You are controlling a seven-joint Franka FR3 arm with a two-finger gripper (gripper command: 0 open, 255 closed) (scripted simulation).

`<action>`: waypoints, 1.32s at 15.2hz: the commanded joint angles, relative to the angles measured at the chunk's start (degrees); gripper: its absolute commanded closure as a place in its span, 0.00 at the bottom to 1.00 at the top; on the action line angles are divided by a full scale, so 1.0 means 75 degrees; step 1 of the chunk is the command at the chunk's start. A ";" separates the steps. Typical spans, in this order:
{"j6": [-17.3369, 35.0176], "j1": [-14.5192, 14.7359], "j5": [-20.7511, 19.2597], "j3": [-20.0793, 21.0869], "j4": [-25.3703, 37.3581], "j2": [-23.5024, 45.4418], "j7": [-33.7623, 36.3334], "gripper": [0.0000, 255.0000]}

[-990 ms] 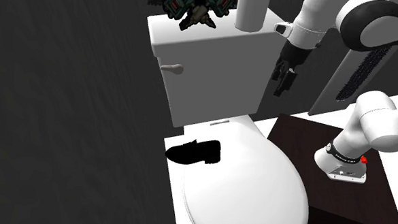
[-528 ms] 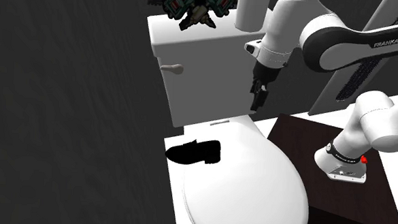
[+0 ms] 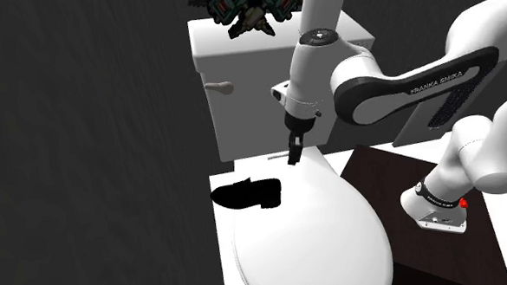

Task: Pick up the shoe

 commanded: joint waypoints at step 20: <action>0.0282 0.0907 -0.1381 0.0186 0.3024 0.4269 0.1096 0.00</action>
